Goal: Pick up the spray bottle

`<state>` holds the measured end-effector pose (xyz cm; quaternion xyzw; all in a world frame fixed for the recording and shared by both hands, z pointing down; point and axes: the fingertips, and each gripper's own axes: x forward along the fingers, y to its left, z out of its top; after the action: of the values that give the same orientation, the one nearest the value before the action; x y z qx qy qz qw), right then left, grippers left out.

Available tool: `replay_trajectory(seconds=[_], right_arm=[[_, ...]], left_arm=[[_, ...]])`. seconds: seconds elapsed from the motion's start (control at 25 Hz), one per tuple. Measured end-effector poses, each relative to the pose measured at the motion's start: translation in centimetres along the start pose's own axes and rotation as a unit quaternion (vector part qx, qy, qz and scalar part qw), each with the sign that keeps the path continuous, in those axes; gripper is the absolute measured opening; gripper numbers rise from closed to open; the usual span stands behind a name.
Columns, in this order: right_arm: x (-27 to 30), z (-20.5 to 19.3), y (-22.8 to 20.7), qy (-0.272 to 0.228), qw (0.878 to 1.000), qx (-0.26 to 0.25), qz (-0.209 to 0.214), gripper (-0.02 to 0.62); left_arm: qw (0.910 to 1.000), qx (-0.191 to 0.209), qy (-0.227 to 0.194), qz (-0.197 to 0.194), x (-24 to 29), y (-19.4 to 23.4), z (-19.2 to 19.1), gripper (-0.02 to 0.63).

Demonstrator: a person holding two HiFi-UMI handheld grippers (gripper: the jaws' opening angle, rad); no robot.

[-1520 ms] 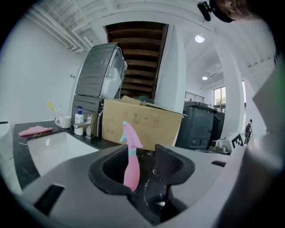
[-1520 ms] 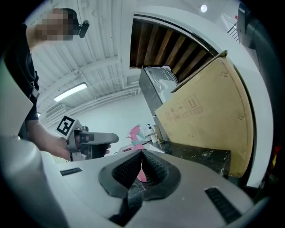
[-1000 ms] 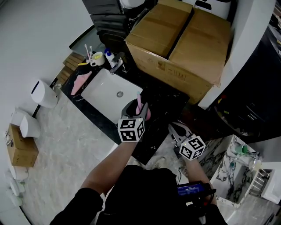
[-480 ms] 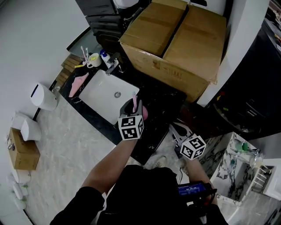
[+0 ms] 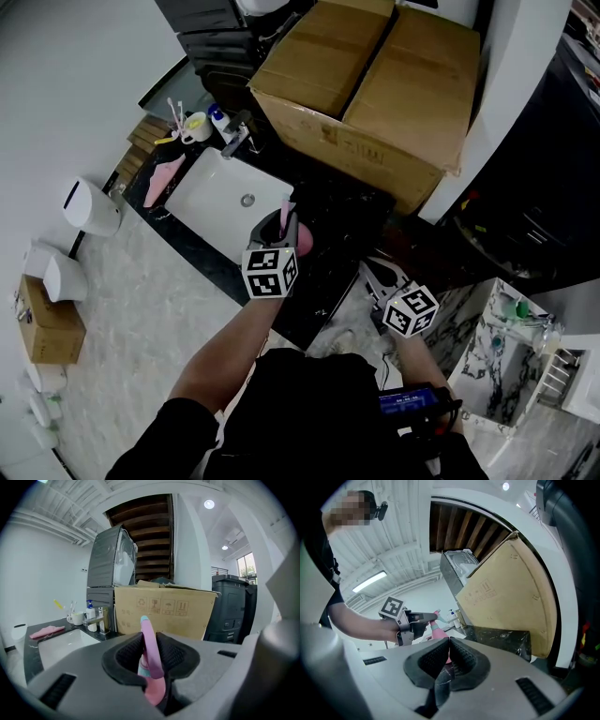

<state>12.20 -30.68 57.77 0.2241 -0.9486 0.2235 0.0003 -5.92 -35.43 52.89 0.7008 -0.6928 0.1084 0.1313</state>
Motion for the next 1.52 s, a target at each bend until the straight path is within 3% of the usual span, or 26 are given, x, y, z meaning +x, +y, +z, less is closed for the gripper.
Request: replay_trajectory(seconds=[0.28,1.08,1.52], right_arm=[[0.9,0.5,-0.2,-0.004,1.0,0.0,-0.001,0.026],[2.9,0.0,2.7,0.008,1.0,-0.008,-0.02,0.026],[4.3,-1.0,6.6,0.014,1.0,-0.017,-0.017,0.026]], left_arm=[[0.9995,0.015,-0.005,-0.029,-0.7,0.0,0.5,0.087],[0.9925,0.006,-0.035,-0.117,-4.7,-0.5,1.3,0.086],[0.9908,-0.013,-0.046,-0.127,-9.7,2.8,0.7,0.086]])
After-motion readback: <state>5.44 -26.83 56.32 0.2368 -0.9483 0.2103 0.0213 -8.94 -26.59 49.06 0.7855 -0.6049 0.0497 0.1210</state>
